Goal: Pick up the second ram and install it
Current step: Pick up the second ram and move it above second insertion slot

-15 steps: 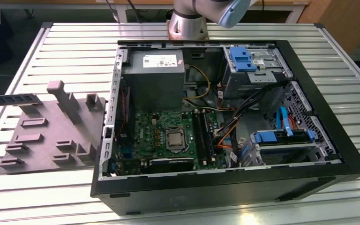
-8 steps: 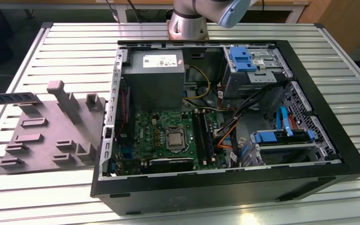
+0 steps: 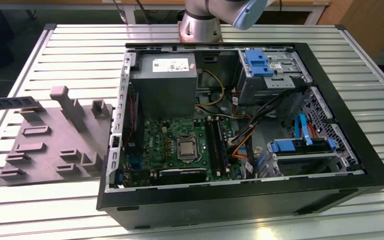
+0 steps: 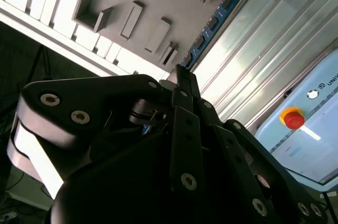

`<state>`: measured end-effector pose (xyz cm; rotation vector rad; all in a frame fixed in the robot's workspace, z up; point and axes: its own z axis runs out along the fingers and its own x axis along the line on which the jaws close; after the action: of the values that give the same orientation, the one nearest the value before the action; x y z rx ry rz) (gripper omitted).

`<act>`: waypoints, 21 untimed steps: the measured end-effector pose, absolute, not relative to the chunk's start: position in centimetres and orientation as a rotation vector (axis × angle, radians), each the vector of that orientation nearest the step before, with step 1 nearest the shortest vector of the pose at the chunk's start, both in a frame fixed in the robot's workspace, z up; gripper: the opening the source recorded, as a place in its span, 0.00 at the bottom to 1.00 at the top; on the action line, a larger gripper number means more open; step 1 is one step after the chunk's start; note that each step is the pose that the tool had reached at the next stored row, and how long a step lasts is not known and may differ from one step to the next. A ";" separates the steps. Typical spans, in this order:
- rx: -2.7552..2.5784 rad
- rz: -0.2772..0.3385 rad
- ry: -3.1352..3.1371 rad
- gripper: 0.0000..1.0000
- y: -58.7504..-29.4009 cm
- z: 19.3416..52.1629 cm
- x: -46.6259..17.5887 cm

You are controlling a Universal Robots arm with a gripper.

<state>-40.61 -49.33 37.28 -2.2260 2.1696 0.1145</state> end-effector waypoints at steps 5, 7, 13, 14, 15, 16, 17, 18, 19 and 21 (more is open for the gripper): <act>-2.226 0.115 2.170 0.11 -49.3 37.6 -40.6; -2.226 0.115 2.170 0.11 -49.3 37.7 -40.6; -2.226 0.115 2.170 0.11 -49.3 38.1 -40.6; -2.226 0.115 2.169 0.11 -49.3 38.1 -40.6; -2.226 0.115 2.170 0.11 -49.3 38.2 -40.6; -2.226 0.115 2.170 0.11 -49.3 38.3 -40.6; -2.226 0.115 2.170 0.11 -49.3 38.3 -40.6; -2.226 0.115 2.170 0.11 -49.3 38.4 -40.6; -2.226 0.115 2.170 0.11 -49.3 38.5 -40.6; -2.226 0.115 2.170 0.11 -49.3 38.6 -40.6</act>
<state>-40.60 -49.33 38.60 -2.2261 2.1695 0.1147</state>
